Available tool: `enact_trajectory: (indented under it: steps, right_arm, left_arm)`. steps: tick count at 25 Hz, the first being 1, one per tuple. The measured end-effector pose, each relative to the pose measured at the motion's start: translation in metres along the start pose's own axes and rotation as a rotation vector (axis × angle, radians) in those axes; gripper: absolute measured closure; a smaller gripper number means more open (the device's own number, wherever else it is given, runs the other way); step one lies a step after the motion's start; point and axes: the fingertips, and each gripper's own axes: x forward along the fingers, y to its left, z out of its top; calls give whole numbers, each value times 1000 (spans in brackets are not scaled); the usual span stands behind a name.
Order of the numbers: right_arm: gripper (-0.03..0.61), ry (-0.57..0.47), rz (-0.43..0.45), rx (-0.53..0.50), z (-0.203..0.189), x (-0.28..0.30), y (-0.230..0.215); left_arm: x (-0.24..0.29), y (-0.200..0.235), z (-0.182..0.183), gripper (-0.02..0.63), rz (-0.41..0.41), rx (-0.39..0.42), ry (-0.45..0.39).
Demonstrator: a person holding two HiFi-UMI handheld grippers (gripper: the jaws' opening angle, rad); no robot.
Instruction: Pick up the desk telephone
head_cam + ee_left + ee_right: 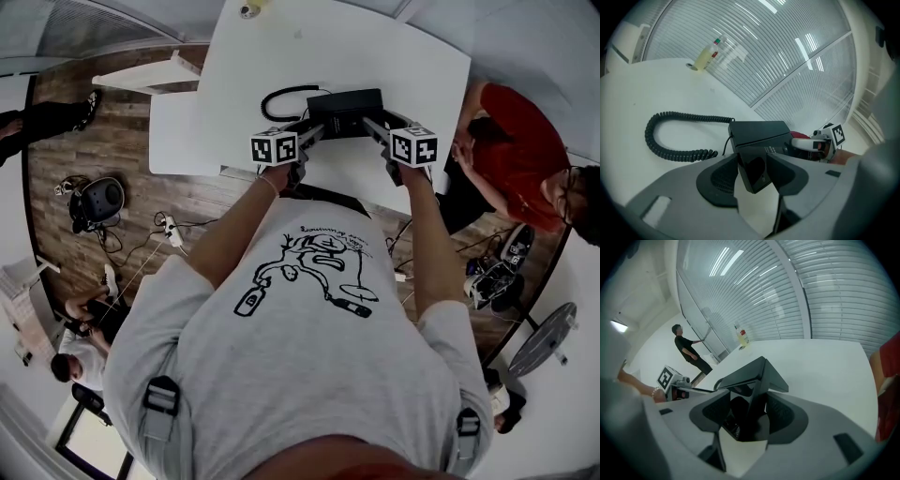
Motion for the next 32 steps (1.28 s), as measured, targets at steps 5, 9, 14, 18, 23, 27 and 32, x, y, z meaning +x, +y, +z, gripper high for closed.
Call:
enact_trajectory:
  steps: [5,9,14,18,23,27,32]
  right_arm:
    - [350,-79,-1,19,17,-20,17]
    - [350,-145,-6,39,28,-36,33]
    - [350,-227,1,106,41,-53,47]
    - [350,-290,-2,140,53,-76,64]
    - [350,-355,1,183,61,-101,80]
    - [350,-393,-2,193,62,-121,88]
    - [350,-442,12,223,65,-148,96]
  left_arm:
    - [-18,-19,24,426,-1,43,-35]
    - [-37,-35,43,426,5,81,-63]
    - [-56,-55,70,426,17,149,-91]
    - [-76,-80,90,426,18,204,-120]
    - [-94,-107,106,426,16,260,-157]
    - [-102,-126,108,426,13,289,-173]
    - [-114,-152,107,426,-6,301,-188]
